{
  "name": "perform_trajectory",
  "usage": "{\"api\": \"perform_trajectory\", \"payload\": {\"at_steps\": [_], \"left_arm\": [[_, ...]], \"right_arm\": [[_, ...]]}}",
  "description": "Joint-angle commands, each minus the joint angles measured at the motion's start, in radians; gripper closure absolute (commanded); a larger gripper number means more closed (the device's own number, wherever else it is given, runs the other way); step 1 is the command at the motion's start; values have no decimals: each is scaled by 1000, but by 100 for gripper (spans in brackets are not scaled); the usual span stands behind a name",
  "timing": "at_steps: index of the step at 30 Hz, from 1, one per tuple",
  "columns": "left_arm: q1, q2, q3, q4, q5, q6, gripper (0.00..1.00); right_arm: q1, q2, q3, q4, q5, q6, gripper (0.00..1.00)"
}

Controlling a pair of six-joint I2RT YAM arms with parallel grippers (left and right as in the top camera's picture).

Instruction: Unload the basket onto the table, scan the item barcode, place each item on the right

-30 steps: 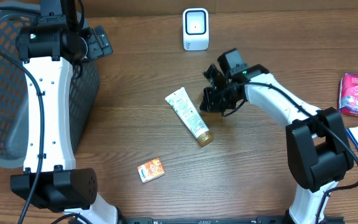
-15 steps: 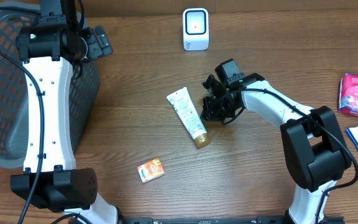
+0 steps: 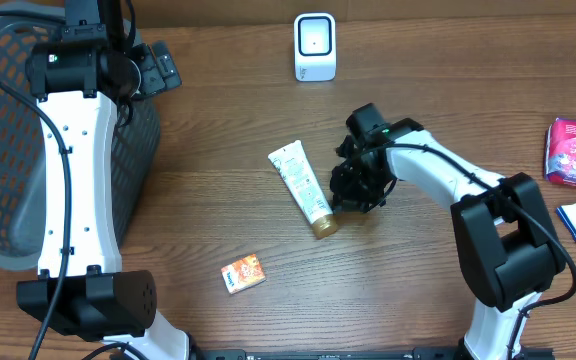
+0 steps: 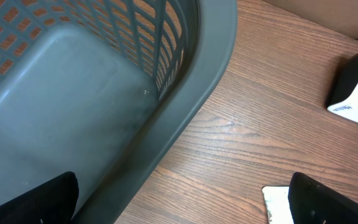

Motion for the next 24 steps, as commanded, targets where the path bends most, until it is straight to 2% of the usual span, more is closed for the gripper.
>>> {"api": "perform_trajectory", "payload": {"at_steps": [1, 4, 8, 11, 13, 14, 16, 18, 19, 21, 24], "left_arm": [[-1, 11, -1, -3, 5, 1, 0], [-1, 11, -1, -3, 4, 1, 0], [-1, 11, -1, -3, 5, 1, 0], [-1, 11, -1, -3, 5, 1, 0], [-1, 11, -1, -3, 5, 1, 0], [-1, 11, -1, -4, 5, 1, 0], [-1, 11, -1, -3, 5, 1, 0], [-1, 11, -1, -4, 5, 1, 0], [-1, 11, -1, -3, 5, 1, 0], [-1, 11, -1, -3, 4, 1, 0], [-1, 11, -1, -3, 5, 1, 0]], "right_arm": [[82, -42, -3, 13, -99, 31, 96], [141, -42, -3, 57, -183, 44, 96], [209, -42, -3, 107, -177, 109, 96], [227, -42, -3, 92, -50, 202, 92], [226, -42, -3, 62, 17, 232, 79], [219, -46, -2, 30, 72, 240, 67], [211, -61, -2, 8, 117, 238, 51], [203, -88, 0, -9, 175, 232, 21], [200, -104, 4, -20, 208, 232, 12], [191, -134, 16, -32, 253, 233, 0], [172, -155, 33, -10, 250, 248, 0]]}}
